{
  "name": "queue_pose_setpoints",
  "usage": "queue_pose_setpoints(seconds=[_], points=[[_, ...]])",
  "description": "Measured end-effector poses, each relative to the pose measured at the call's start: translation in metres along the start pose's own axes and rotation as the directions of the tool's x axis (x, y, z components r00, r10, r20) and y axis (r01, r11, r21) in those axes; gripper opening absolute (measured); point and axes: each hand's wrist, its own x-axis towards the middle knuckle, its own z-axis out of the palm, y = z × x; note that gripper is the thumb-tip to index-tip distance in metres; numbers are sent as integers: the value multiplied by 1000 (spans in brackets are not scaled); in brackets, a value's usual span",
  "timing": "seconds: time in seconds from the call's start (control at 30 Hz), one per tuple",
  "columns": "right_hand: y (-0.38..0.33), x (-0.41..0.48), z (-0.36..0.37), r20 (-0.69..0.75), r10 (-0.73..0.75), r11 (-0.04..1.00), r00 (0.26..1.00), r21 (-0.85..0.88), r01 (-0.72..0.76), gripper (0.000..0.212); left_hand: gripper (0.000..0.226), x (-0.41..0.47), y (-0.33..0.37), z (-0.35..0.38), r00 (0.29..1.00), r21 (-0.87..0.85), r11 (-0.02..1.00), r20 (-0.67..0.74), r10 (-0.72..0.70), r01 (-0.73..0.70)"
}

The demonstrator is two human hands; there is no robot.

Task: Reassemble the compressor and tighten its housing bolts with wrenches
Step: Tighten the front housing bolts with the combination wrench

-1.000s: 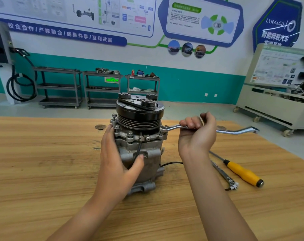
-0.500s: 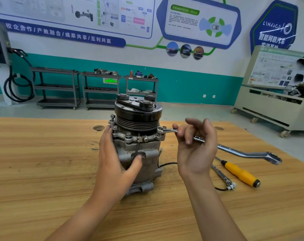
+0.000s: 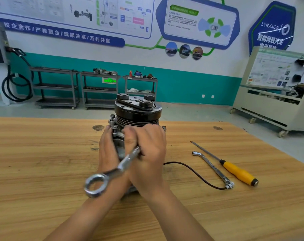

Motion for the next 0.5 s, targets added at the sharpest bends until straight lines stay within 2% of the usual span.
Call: queue_pose_setpoints(seconds=[0.07, 0.17, 0.2, 0.27, 0.3, 0.33, 0.37, 0.4, 0.43, 0.5], points=[[-3, 1, 10, 10, -17, 995, 1000, -95, 18, 31, 63, 1, -5, 2, 997, 56, 995, 1, 78, -78], [-5, 4, 19, 70, -32, 973, 997, -226, 47, 22, 26, 3, -10, 4, 996, -20, 996, 2, 93, -92], [-6, 5, 21, 101, -33, 957, 994, -283, 61, 19, 17, 5, -14, 4, 996, 1, 996, 1, 93, -93], [-8, 6, 24, 156, -25, 907, 987, -413, 89, 23, 16, 4, -20, 2, 997, 67, 995, 17, 74, -75], [-10, 7, 25, 172, -24, 884, 985, -457, 101, 28, 23, 2, -19, 3, 998, 93, 995, 39, 42, -46], [-12, 9, 25, 176, -30, 873, 984, -475, 112, 30, 27, -1, -20, 2, 998, 119, 993, 60, 9, -16], [-13, 10, 25, 170, -52, 878, 984, -462, 126, 31, 21, -2, -21, 3, 998, 100, 995, 59, -7, 1], [-14, 11, 24, 150, -90, 899, 985, -413, 145, 30, 13, -2, -18, 4, 998, 60, 998, 53, -23, 20], [-16, 14, 22, 112, -133, 934, 985, -318, 162, 28, 14, -1, -13, 4, 998, 6, 999, 52, -41, 41], [-24, 26, 17, -31, -144, 990, 989, 1, 144, 24, 62, 5, -6, 3, 993, -149, 984, 75, -91, 102]])
